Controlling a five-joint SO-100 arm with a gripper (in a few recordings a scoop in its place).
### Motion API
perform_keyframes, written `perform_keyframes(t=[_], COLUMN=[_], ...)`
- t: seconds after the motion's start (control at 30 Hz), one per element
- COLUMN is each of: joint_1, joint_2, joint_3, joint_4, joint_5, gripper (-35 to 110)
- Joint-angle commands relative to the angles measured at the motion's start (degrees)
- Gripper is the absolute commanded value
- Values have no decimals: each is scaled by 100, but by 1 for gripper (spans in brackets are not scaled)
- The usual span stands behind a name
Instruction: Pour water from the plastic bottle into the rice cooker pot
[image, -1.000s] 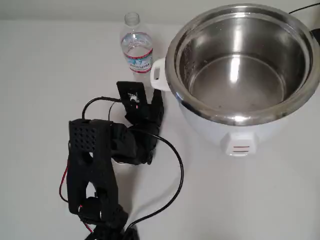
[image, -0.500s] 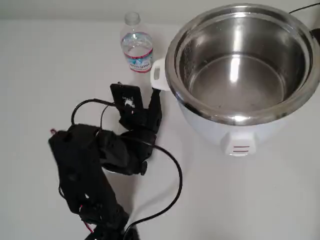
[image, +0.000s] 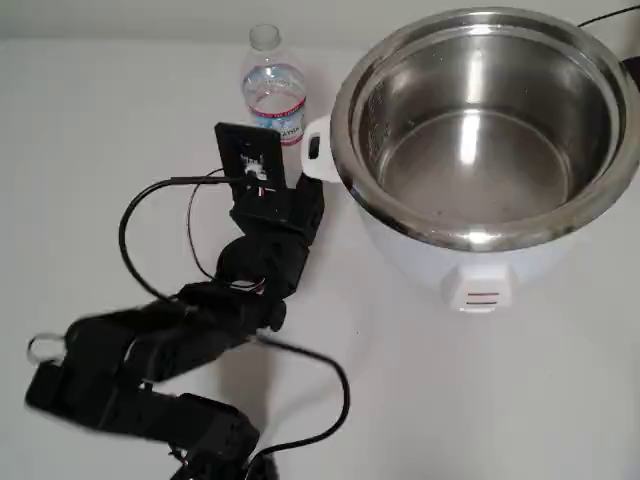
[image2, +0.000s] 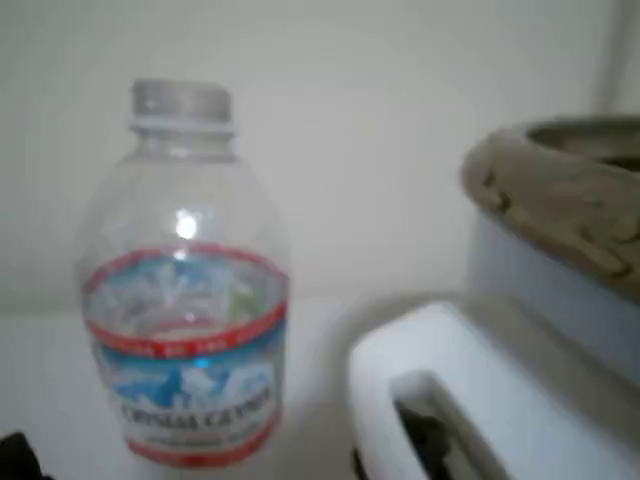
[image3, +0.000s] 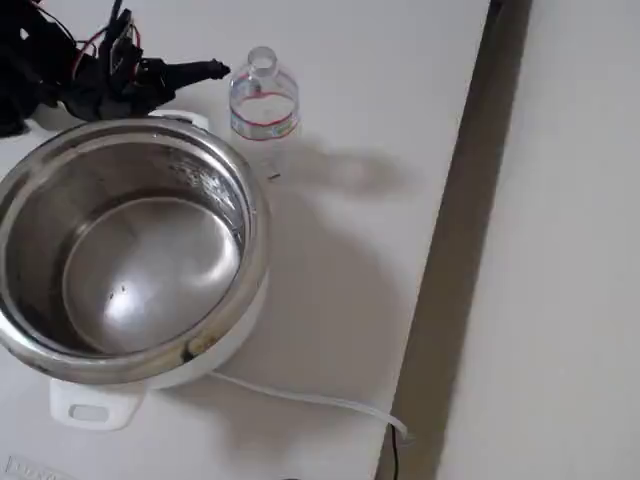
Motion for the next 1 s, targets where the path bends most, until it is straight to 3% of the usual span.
perform_keyframes(t=[0.0,0.57,0.97], joint_1=[97,53,229], joint_2=[976,2813,4975], joint_3=[0,606,510], joint_4=[853,3595,6794], joint_5=[229,1406,3911], gripper=[41,39,37])
